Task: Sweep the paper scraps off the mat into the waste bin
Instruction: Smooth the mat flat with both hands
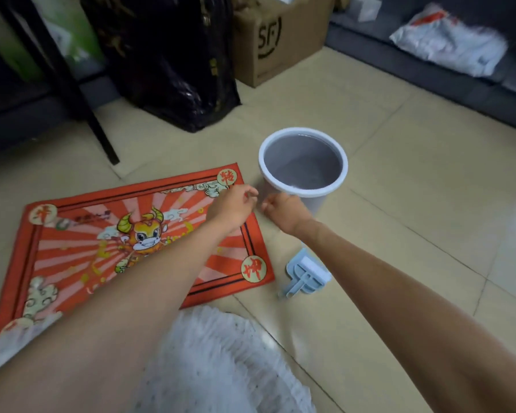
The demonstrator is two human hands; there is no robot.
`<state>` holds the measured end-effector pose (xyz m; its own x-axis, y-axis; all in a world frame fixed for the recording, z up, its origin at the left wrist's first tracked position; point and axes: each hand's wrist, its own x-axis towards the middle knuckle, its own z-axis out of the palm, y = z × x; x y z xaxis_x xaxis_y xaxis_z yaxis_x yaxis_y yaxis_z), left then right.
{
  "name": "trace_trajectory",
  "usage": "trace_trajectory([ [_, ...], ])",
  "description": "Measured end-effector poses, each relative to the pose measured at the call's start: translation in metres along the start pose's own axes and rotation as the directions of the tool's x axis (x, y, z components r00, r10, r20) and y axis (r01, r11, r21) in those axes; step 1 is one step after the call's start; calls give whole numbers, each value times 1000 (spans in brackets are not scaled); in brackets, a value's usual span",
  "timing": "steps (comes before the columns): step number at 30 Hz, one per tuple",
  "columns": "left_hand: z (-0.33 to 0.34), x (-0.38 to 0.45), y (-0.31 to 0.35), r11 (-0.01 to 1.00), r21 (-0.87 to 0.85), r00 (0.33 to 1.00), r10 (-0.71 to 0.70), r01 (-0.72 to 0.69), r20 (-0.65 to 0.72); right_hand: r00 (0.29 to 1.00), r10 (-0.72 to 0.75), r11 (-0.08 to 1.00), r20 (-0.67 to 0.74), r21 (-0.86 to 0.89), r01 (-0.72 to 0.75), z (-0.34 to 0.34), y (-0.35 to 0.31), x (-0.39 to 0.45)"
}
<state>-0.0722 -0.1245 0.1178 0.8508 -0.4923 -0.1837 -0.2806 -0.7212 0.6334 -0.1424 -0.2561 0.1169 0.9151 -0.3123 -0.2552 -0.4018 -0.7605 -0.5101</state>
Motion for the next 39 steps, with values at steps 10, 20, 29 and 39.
trace_trajectory([
  [10,-155,-66,12,999,6,930,34,-34,-365,967,-225,970,-122,70,234,-62,-139,-31],
  [20,-286,-154,-19,999,35,799,47,-33,-600,896,-404,905,-184,62,421,-72,-282,-73],
  [29,-349,-193,-100,994,7,735,-77,110,-673,851,-516,855,-99,0,518,-31,-365,-71],
  [39,-341,-166,-212,977,-54,745,-191,204,-639,840,-541,840,52,-25,542,51,-395,-4],
])
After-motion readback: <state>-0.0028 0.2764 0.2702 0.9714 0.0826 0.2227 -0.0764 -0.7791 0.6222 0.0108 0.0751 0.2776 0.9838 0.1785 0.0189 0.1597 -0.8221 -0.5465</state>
